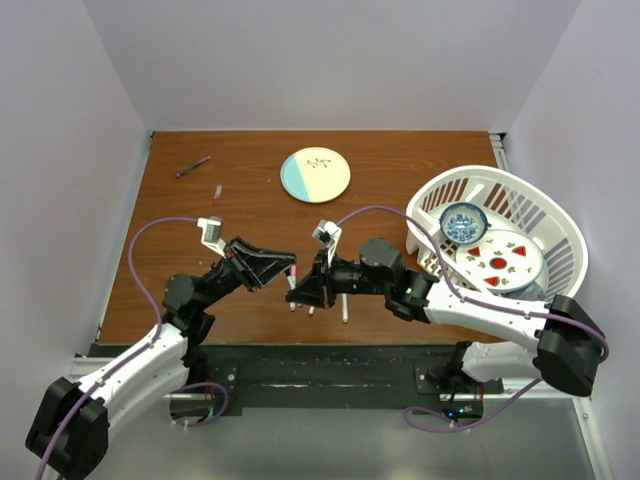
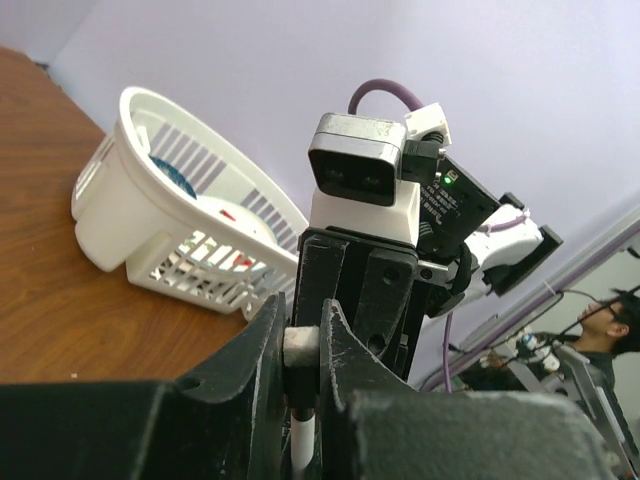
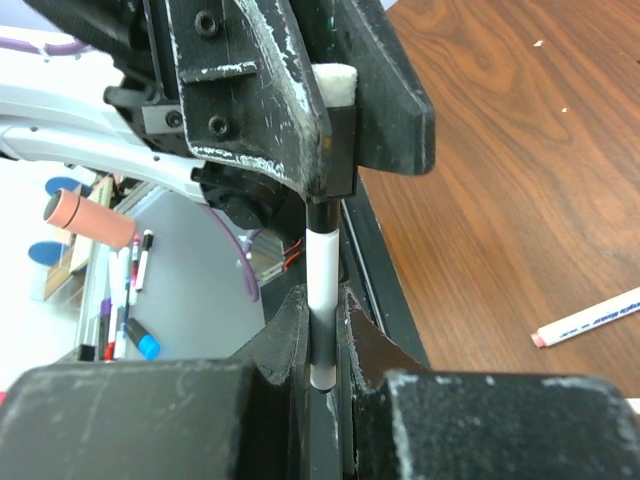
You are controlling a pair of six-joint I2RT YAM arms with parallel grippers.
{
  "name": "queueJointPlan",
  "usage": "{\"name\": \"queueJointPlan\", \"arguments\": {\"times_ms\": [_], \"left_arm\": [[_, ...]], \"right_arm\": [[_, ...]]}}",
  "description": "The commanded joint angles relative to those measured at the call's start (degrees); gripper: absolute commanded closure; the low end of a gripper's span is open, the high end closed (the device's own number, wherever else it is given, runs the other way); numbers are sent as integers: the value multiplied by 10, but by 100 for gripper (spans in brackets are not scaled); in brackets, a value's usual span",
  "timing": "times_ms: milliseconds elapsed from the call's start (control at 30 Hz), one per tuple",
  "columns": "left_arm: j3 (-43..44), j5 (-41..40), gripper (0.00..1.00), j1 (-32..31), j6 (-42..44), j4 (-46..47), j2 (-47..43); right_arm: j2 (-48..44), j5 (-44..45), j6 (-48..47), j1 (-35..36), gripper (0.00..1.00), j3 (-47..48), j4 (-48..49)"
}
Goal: Insert the pens into the pen caps
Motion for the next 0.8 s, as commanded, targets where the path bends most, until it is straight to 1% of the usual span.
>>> {"name": "queueJointPlan", "arguments": {"times_ms": [0, 67, 100, 133, 167, 233, 267, 367, 500, 567, 600, 633, 667, 700, 733, 767], "left_arm": [[-53, 62, 100, -46, -15, 22, 11], [-83, 47, 100, -57, -20, 61, 27], [-96, 43, 100, -67, -29, 82, 49], [-110, 37, 100, -72, -33, 126, 63], [-125, 35, 100, -83, -37, 145, 90], [-134, 29, 100, -97, -43, 191, 117], [-135, 26, 100, -111, -43, 202, 139], [-136, 18, 100, -134, -43, 230, 163], [-132, -5, 100, -135, -41, 224, 147], [-100, -9, 100, -134, -20, 141, 112], [-56, -19, 100, -134, 17, 94, 97], [-30, -31, 100, -134, 42, -13, 83], [-4, -46, 100, -134, 65, -67, 59], [48, -86, 100, -134, 112, -119, 50], [73, -106, 100, -134, 132, -206, 45], [97, -124, 100, -131, 150, -244, 40]], "right_arm": [[-19, 73, -11, -68, 100, 102, 92], [-12, 66, -14, -77, 100, 116, 99], [-5, 64, -19, -79, 100, 129, 100], [0, 65, -21, -81, 100, 136, 100], [5, 66, -26, -84, 100, 150, 97], [24, 70, -28, -89, 100, 164, 97], [32, 71, -29, -93, 100, 176, 97], [52, 87, -40, -102, 100, 199, 86], [60, 85, -48, -111, 100, 208, 65], [48, 74, -59, -111, 100, 193, 36], [41, 70, -64, -111, 100, 180, 29], [34, 64, -67, -111, 99, 164, 21], [11, 55, -70, -111, 93, 130, 10], [-2, 51, -73, -111, 88, 113, -3], [-17, 48, -85, -111, 85, 97, -46], [-46, 42, -88, -110, 78, 59, -65]]}}
